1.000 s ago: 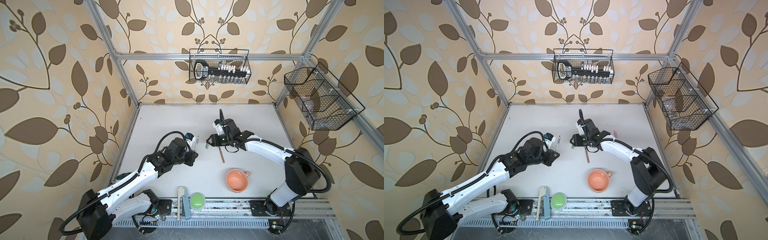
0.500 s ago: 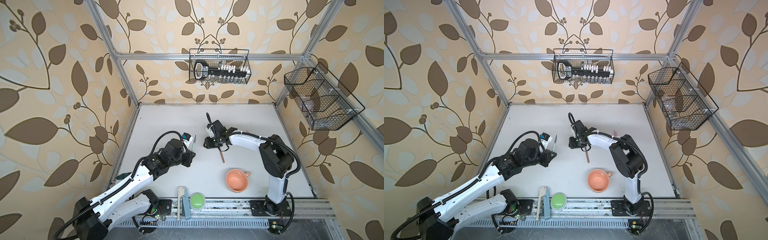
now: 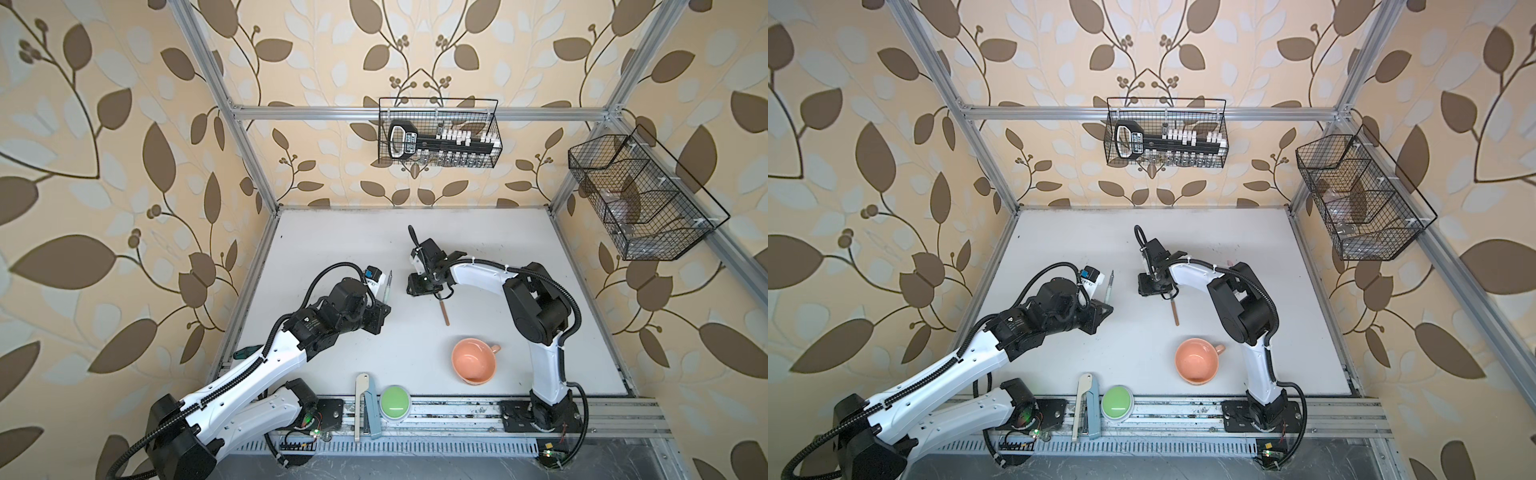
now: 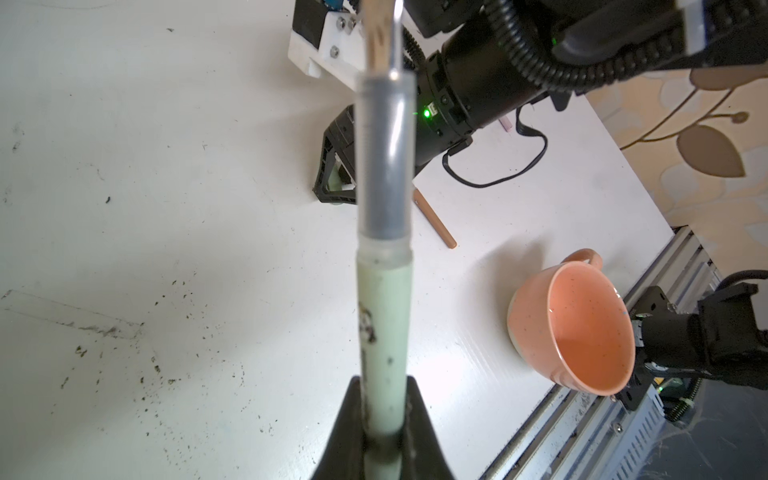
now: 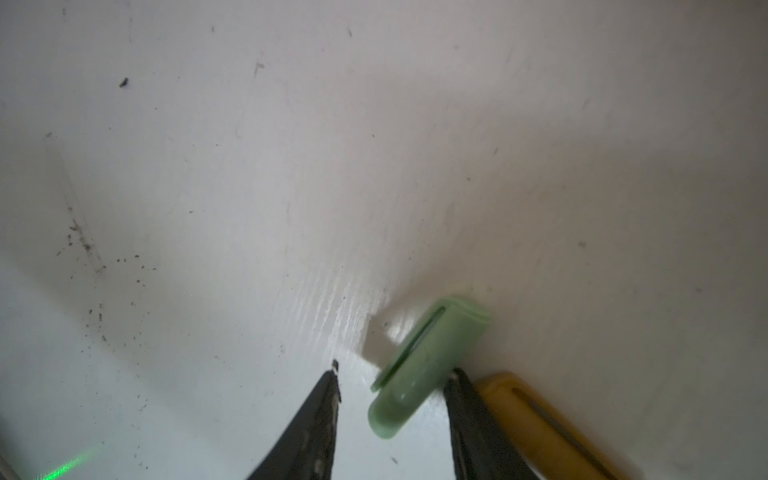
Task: Insert the pens into the pen caps
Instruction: 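Move the right gripper to the light green cap and grasp it, then lift the green cap with the right gripper and carry it toward the left gripper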
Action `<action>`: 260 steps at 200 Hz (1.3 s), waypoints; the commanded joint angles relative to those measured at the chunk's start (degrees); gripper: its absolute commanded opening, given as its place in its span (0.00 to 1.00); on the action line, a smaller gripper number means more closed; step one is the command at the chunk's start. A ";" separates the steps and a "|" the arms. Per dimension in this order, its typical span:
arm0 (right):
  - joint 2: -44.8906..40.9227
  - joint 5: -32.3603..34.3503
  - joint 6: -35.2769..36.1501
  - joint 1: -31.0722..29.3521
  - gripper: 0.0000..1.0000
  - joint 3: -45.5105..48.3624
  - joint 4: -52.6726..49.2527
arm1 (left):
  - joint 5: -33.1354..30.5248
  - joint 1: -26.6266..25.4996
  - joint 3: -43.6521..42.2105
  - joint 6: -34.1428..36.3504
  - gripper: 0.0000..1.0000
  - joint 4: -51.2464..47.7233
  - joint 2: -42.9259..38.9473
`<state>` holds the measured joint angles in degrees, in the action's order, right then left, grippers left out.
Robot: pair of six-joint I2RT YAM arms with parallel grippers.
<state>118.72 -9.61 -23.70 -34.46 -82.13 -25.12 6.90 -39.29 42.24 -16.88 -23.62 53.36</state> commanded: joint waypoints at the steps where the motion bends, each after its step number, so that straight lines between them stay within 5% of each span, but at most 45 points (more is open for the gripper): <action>1: 2.38 -0.31 1.81 0.71 0.45 -2.08 -1.40 | -1.53 0.61 1.09 0.91 0.08 -0.45 -0.12; 93: 2.42 -9.70 2.43 3.57 0.36 -0.29 1.30 | -1.81 0.62 1.58 1.05 0.07 -1.01 1.13; 260: 3.98 -6.57 5.95 3.09 0.18 -1.70 -3.59 | -0.75 0.62 1.62 1.24 0.07 -1.15 1.30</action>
<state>120.55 -17.69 -19.27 -31.11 -82.94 -25.76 5.78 -39.29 42.24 -16.73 -25.26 54.89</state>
